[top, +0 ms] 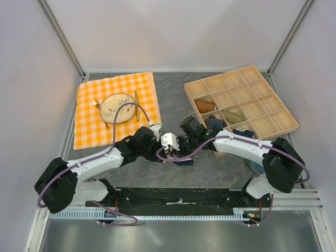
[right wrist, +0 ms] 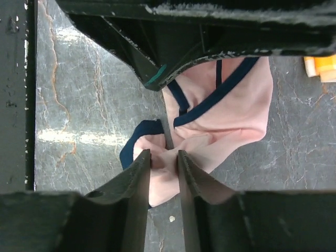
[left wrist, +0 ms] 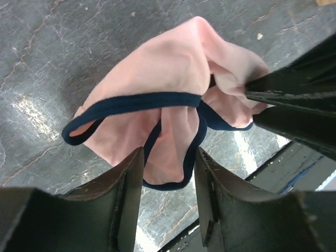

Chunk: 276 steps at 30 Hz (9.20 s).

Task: Roll the underwear
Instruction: Flatten out the underwear at the center of the board.

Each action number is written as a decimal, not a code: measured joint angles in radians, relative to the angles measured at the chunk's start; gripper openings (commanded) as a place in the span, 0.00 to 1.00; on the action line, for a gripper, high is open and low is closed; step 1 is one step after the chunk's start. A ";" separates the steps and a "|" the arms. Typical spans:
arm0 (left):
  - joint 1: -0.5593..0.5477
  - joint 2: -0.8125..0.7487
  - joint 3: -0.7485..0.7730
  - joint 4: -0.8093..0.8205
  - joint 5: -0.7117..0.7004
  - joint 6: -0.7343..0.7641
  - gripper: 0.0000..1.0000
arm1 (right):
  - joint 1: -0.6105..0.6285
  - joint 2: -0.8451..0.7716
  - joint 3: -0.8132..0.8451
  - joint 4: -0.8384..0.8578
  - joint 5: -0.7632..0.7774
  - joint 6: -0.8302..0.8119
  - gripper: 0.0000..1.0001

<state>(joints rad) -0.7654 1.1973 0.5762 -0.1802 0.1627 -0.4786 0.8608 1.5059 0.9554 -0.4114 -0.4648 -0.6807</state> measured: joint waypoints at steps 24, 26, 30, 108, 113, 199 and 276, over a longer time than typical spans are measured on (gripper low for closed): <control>-0.026 -0.287 -0.127 -0.078 0.179 -0.159 0.02 | -0.322 -0.094 -0.011 0.111 0.064 0.246 0.03; -0.055 -0.309 -0.161 -0.077 0.206 -0.184 0.02 | -0.327 -0.049 -0.010 0.119 0.103 0.272 0.13; -0.097 -0.311 -0.228 -0.077 0.243 -0.222 0.02 | -0.328 0.022 -0.010 0.103 0.148 0.293 0.34; -0.146 0.315 0.190 0.164 0.053 1.236 0.02 | -0.452 0.014 0.069 -0.339 -0.445 -0.101 0.84; -0.146 0.317 0.199 0.164 0.054 1.217 0.02 | -0.452 0.014 0.075 -0.351 -0.445 -0.111 0.84; -0.061 -0.102 0.235 0.024 -0.113 0.437 0.02 | -0.294 0.045 0.034 -0.062 -0.337 0.224 0.82; 0.269 0.090 0.273 -0.241 -0.166 0.098 0.60 | -0.360 0.052 0.199 -0.182 0.138 0.193 0.98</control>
<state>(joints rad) -0.4961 1.2873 0.8494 -0.4213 -0.0032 -0.3805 0.5003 1.5581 1.1545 -0.5934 -0.3264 -0.4881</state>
